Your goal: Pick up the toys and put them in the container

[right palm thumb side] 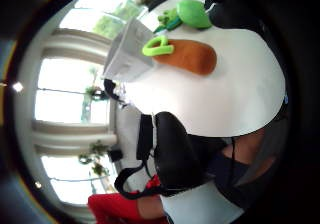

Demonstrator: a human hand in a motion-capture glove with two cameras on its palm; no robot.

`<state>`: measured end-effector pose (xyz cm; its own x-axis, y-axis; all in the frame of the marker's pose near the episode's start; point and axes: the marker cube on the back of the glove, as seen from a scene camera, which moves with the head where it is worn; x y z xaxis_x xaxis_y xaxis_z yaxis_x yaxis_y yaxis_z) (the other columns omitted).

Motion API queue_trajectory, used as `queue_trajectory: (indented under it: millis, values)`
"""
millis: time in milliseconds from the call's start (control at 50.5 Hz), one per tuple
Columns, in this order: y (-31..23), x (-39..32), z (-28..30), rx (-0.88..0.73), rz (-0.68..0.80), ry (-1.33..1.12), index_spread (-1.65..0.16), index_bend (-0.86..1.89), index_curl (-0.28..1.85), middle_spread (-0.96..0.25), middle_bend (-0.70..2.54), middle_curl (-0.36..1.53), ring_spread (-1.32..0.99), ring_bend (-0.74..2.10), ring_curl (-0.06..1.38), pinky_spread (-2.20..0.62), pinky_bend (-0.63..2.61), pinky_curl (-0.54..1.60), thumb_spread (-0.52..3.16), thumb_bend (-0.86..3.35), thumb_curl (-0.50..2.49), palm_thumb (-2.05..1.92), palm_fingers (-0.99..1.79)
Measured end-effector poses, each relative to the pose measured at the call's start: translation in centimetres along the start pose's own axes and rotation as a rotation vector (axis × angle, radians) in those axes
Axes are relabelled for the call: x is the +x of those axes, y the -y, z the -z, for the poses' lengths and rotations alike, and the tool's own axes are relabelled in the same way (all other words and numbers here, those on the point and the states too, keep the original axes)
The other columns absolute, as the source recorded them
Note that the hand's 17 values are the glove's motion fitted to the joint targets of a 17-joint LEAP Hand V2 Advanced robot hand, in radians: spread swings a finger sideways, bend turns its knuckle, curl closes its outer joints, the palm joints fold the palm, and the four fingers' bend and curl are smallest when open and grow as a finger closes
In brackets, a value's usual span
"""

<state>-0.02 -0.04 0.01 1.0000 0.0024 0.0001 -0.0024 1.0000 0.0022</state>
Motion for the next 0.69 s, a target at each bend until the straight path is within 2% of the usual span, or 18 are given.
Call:
queue_trajectory:
  millis: [119, 257, 693]
  values:
    - [0.2, -0.3, -0.1, 0.008, -0.004, 0.002, -0.23, 0.3, 0.11, -0.12, 0.2, 0.07, -0.15, 0.26, 0.07, 0.03, 0.29, 0.1, 0.76, -0.02, 0.07, -0.03, 0.29]
    - [-0.8, -1.4, -0.1, -0.021, -0.028, 0.013, -0.3, 0.3, 0.16, -0.15, 0.2, 0.11, -0.2, 0.26, 0.09, 0.03, 0.29, 0.14, 0.99, -0.03, 0.12, -0.03, 0.26]
    - [1.1, -1.3, 0.2, -0.027, -0.003, -0.004, -0.36, 0.28, 0.26, -0.17, 0.19, 0.21, -0.25, 0.29, 0.15, 0.04, 0.29, 0.22, 1.18, -0.04, 0.2, -0.05, 0.23]
